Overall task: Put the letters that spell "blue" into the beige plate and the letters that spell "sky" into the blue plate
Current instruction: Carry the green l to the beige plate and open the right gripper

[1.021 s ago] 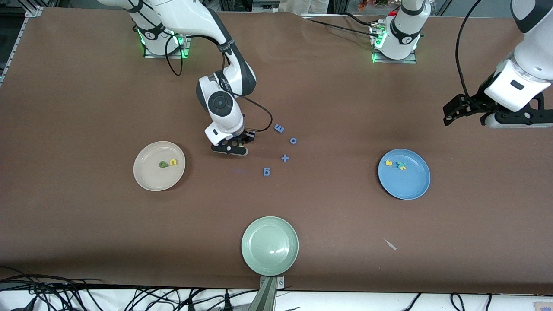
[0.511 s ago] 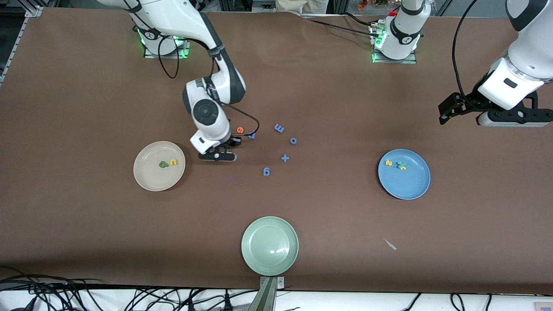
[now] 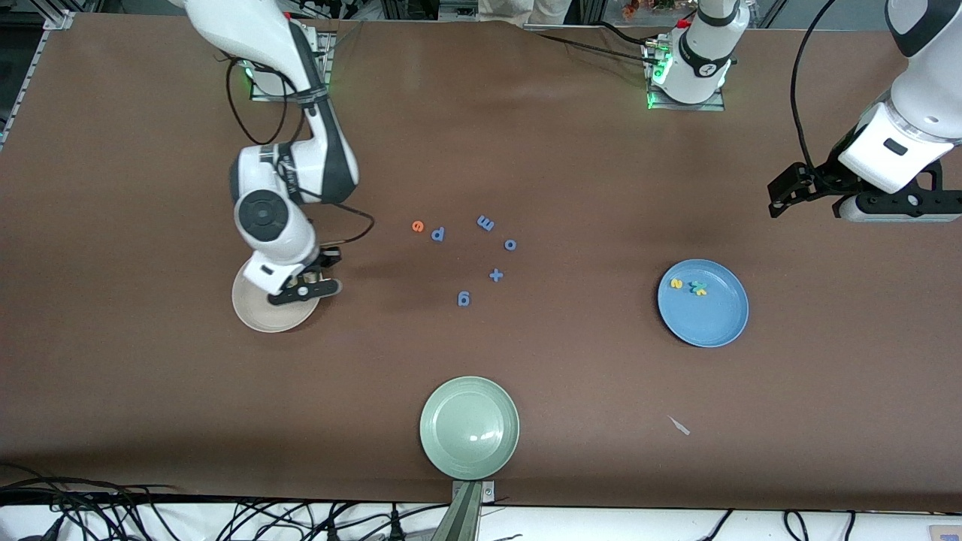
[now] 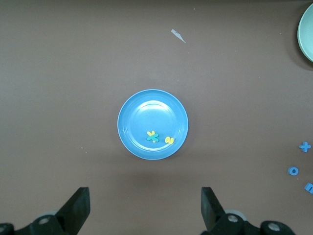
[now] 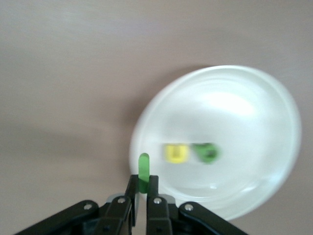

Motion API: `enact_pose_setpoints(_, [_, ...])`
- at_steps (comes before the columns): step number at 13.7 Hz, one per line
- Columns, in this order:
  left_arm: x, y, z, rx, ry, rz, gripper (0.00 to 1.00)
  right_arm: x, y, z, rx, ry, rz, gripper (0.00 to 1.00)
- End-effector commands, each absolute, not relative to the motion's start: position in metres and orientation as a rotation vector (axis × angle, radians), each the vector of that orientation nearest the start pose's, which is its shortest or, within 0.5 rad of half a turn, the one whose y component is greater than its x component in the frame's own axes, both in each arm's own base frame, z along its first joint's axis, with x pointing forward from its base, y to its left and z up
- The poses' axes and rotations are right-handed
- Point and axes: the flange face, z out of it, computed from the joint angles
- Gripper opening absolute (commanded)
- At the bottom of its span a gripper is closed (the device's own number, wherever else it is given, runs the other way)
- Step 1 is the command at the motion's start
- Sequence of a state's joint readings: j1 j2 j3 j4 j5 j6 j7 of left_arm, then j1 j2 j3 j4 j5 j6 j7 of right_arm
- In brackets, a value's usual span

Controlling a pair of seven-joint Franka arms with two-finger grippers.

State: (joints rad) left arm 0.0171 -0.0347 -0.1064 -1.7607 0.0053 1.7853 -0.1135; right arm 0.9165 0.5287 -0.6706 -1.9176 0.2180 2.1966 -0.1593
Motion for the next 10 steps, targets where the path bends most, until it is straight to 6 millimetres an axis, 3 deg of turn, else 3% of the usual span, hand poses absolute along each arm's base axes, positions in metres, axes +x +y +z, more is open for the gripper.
enact_pose_setpoints(1, [0.554, -0.053, 0.576, -3.126, -0.015, -0.091, 1.0, 0.571, 0.134, 0.244, -3.235, -0.649, 0.217, 0.0])
enact_pose_setpoints(2, [0.554, -0.054, 0.576, -3.125, -0.015, -0.089, 1.0, 0.562, 0.124, 0.236, -3.236, -0.626, 0.195, 0.08])
enact_pose_setpoints(3, [0.555, -0.054, 0.576, -3.126, -0.012, -0.091, 1.0, 0.553, 0.117, 0.228, -3.229, -0.586, 0.192, 0.28])
enact_pose_setpoints(4, [0.555, -0.052, 0.576, -3.125, -0.007, -0.091, 1.0, 0.548, 0.115, 0.227, -3.209, -0.538, 0.203, 0.39])
enact_pose_setpoints(7, [0.554, -0.052, 0.575, -3.125, -0.005, -0.082, 1.0, 0.542, 0.115, 0.235, -3.181, -0.487, 0.25, 0.46])
enact_pose_setpoints(10, [0.554, -0.052, 0.575, -3.125, -0.003, -0.082, 1.0, 0.541, 0.145, 0.244, -3.189, -0.342, 0.241, 0.46])
